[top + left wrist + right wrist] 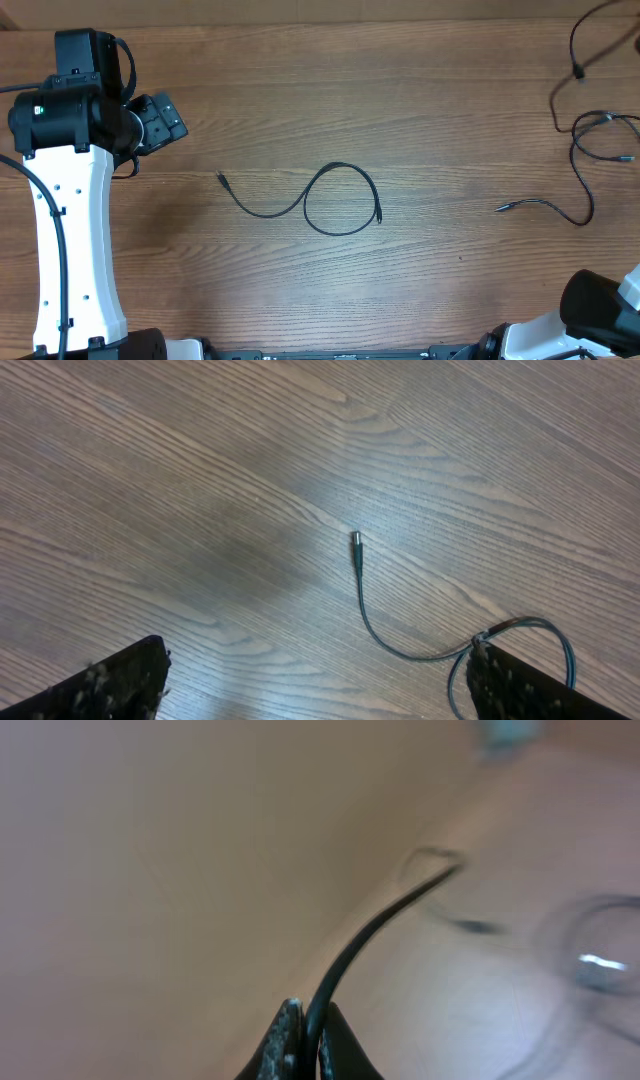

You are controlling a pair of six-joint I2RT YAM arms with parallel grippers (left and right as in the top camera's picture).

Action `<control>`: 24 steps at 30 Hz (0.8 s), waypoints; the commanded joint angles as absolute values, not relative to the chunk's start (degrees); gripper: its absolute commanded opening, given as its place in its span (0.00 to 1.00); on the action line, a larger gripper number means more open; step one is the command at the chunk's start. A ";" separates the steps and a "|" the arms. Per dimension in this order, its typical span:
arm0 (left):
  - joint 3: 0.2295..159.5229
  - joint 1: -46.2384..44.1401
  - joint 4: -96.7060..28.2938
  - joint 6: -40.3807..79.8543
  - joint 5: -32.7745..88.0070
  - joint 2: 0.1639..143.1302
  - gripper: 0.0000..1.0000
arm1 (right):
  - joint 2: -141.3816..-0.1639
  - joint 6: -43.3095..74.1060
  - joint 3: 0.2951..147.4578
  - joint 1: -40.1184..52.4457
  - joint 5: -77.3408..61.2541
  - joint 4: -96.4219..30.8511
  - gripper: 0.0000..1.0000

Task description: Untangle cables

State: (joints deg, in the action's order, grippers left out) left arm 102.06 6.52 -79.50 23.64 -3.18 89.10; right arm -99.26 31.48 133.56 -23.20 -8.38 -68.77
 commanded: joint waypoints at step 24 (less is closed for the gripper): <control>103.02 6.66 -79.50 22.48 -2.92 88.38 0.95 | -104.18 32.36 119.90 -29.36 6.39 -71.37 0.97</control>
